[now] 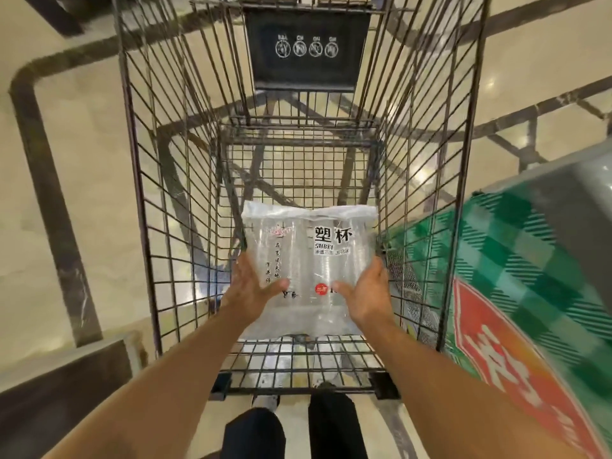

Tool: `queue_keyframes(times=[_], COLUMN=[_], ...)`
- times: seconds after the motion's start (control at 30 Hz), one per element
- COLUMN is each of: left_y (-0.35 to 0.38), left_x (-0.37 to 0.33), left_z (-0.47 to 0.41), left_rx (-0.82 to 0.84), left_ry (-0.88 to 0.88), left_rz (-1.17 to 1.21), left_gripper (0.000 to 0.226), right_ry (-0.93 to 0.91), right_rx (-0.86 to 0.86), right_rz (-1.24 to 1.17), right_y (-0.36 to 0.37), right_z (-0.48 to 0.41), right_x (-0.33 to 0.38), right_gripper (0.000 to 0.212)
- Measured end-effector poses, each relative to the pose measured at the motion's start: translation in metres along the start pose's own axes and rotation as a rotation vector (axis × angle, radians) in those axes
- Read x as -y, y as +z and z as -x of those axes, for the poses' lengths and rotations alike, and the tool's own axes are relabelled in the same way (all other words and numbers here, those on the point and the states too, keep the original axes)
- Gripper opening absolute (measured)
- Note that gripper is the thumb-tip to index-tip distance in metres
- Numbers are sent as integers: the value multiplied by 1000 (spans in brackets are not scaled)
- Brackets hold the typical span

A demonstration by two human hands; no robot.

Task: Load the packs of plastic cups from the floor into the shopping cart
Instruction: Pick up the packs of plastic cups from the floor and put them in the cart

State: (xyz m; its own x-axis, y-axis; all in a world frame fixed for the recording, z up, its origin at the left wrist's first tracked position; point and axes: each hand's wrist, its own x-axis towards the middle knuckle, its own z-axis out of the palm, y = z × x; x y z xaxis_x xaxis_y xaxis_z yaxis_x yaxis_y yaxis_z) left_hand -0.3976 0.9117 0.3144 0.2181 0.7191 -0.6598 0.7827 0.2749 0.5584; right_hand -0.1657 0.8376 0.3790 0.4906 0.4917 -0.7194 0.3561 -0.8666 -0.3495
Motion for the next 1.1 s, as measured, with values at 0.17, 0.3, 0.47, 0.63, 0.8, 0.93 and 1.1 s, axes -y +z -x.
queue_keyframes(times=[0.17,0.3,0.47,0.63,0.8,0.93,1.1], left_y=[-9,-31,-113,-164,-165,-122,-24], left_x=[-28,-35,-175,-307,-394,-427,-440], left_z=[22,31,129,252,370,448,556], left_rx=[62,58,-43,-196,-324,-296,-211], left_ry=[-78,-67,300,701,1005,1201,1452], left_rz=[-141,-201,-660,-959,-1103,-1131,-1177], left_gripper=[147,141,99,81,72,66,65], right_ry=[-139,-142,-298,-386,-288,-159,65], right_rx=[-169,-133,-271,-610,-798,-920,-1019], right_rz=[605,571,440,367,330,255,212], right_y=[-11,-35,-117,-216,-285,-313,-312], right_z=[33,69,156,271,382,461,563], right_x=[23,33,67,62,13,-63,-191], right_gripper=[99,60,52,52,69,71,79])
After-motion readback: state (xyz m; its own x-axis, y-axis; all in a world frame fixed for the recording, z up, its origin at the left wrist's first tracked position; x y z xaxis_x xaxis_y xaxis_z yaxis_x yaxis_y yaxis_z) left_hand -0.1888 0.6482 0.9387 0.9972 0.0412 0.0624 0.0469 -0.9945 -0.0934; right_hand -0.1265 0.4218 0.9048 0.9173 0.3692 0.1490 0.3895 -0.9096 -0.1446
